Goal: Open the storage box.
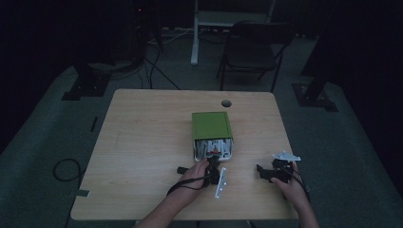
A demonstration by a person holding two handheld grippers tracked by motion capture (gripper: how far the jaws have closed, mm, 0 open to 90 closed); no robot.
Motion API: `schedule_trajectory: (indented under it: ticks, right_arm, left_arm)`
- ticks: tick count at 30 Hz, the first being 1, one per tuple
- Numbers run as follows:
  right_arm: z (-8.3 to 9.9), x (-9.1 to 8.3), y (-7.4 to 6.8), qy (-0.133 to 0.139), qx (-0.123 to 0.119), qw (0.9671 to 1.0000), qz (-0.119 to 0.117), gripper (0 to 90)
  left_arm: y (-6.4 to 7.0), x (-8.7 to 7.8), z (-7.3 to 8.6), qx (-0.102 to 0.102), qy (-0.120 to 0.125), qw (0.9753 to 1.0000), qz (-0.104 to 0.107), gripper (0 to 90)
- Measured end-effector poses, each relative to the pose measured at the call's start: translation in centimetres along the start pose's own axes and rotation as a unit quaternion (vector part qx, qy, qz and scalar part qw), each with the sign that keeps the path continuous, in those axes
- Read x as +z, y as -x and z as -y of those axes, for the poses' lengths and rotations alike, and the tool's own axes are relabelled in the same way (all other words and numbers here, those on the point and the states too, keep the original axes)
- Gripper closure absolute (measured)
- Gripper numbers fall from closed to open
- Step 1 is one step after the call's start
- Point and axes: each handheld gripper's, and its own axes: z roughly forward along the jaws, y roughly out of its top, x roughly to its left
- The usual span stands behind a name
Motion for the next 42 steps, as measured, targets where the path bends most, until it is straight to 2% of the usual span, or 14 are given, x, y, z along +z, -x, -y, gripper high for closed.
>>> schedule_trajectory:
  ticks: [7,24,26,31,34,42]
  right_arm:
    - [0.0,0.0,0.0,0.000,0.000,1.0000,0.000,10.6]
    - [0.0,0.0,0.0,0.000,0.000,1.0000,0.000,10.6]
    - [0.0,0.0,0.0,0.000,0.000,1.0000,0.000,10.6]
    - [0.0,0.0,0.0,0.000,0.000,1.0000,0.000,10.6]
    - [0.0,0.0,0.0,0.000,0.000,1.0000,0.000,10.6]
    - [0.0,0.0,0.0,0.000,0.000,1.0000,0.000,10.6]
  left_arm:
    - [0.2,-0.5,-0.5,-0.001,0.001,0.9999,0.010,73.2]
    - [1.3,-2.4,-1.1,0.001,0.010,0.9998,0.019,73.3]
    - [1.4,-2.6,-1.2,0.003,0.008,0.9996,0.025,73.5]
    - [1.8,-3.2,-1.3,0.009,0.013,0.9996,0.022,73.4]
    - [2.2,-3.7,-1.5,0.013,0.009,0.9993,0.034,73.7]
    - [2.8,-4.7,-1.7,0.017,0.015,0.9989,0.041,73.9]
